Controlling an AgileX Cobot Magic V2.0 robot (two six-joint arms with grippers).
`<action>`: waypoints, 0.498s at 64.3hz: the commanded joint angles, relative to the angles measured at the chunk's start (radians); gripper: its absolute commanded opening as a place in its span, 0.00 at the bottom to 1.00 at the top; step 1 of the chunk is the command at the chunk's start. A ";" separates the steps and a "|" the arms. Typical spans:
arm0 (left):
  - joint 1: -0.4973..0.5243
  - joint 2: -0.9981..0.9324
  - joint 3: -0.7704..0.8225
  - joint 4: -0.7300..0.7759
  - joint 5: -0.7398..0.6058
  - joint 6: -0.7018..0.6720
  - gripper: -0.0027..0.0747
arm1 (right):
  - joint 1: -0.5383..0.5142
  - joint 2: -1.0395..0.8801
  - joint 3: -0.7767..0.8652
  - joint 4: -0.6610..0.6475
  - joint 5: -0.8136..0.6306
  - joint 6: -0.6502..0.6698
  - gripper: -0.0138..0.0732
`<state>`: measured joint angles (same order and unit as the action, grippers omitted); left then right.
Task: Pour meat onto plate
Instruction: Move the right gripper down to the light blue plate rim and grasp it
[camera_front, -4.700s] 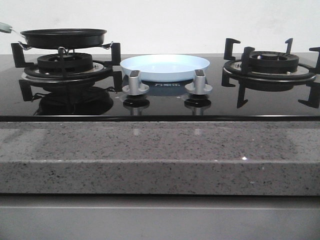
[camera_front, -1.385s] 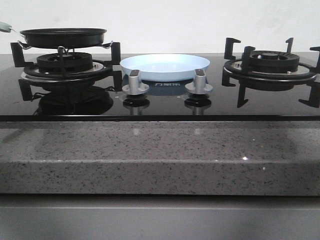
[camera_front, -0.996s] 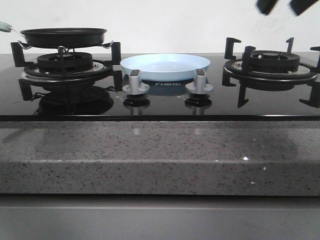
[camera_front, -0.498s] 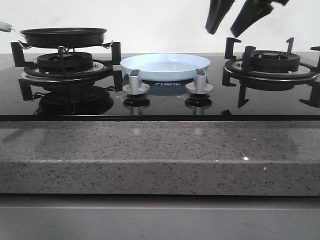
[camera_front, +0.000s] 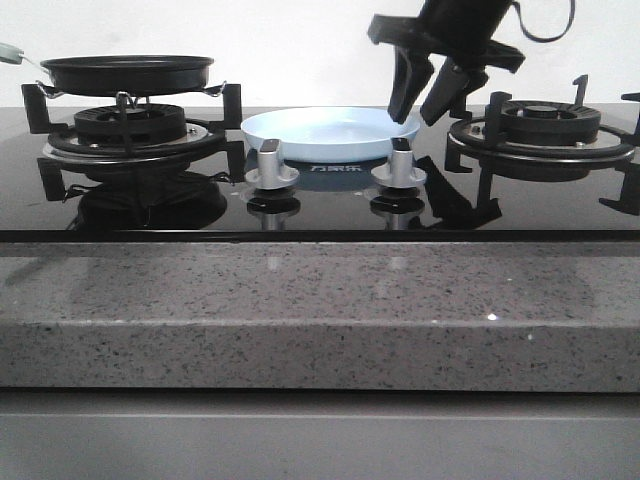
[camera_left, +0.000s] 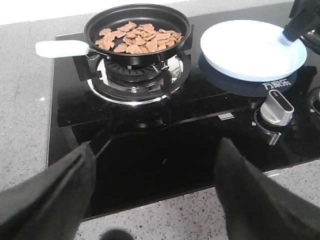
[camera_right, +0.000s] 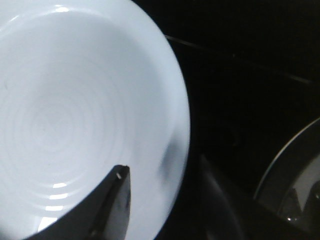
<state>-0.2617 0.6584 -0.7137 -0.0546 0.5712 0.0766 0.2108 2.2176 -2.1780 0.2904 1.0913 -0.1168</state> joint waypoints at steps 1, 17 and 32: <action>-0.008 0.005 -0.037 -0.010 -0.070 -0.002 0.67 | -0.005 -0.044 -0.052 0.030 -0.018 -0.008 0.56; -0.008 0.005 -0.037 -0.010 -0.070 -0.002 0.67 | -0.005 -0.040 -0.053 0.034 0.008 -0.019 0.36; -0.008 0.005 -0.037 -0.010 -0.070 -0.002 0.67 | -0.005 -0.040 -0.053 0.034 0.029 -0.024 0.36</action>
<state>-0.2617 0.6584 -0.7137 -0.0546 0.5712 0.0766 0.2108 2.2439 -2.1971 0.2947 1.1358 -0.1241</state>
